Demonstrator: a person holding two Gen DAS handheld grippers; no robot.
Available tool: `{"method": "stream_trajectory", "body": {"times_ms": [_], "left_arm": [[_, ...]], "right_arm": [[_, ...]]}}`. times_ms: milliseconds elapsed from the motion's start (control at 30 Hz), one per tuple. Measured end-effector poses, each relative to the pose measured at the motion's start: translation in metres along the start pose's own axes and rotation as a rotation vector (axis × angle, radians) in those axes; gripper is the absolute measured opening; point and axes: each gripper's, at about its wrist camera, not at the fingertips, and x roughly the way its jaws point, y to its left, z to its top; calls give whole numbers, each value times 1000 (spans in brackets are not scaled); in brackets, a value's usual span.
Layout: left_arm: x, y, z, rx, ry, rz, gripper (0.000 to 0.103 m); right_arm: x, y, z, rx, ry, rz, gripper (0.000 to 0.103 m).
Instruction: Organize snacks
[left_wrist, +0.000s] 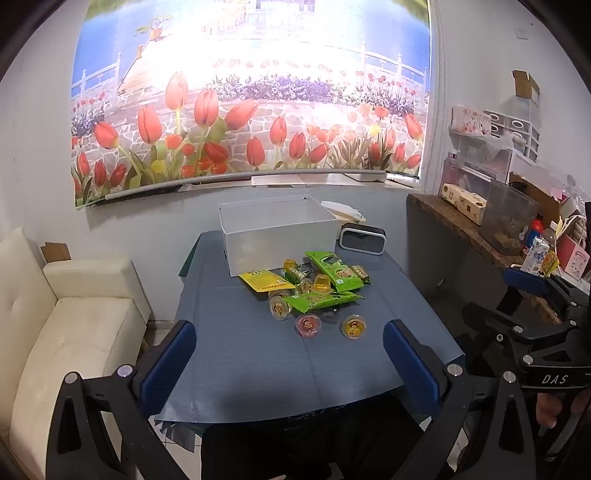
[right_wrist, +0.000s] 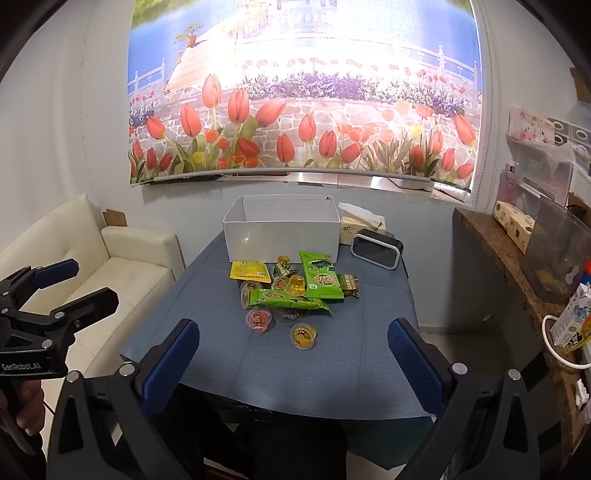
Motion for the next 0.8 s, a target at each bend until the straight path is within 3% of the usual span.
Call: {"method": "stream_trajectory", "body": {"times_ms": [800], "left_arm": [[-1, 1, 4, -13, 21, -10, 103]], "right_arm": [[1, 4, 0, -14, 3, -2, 103]]}}
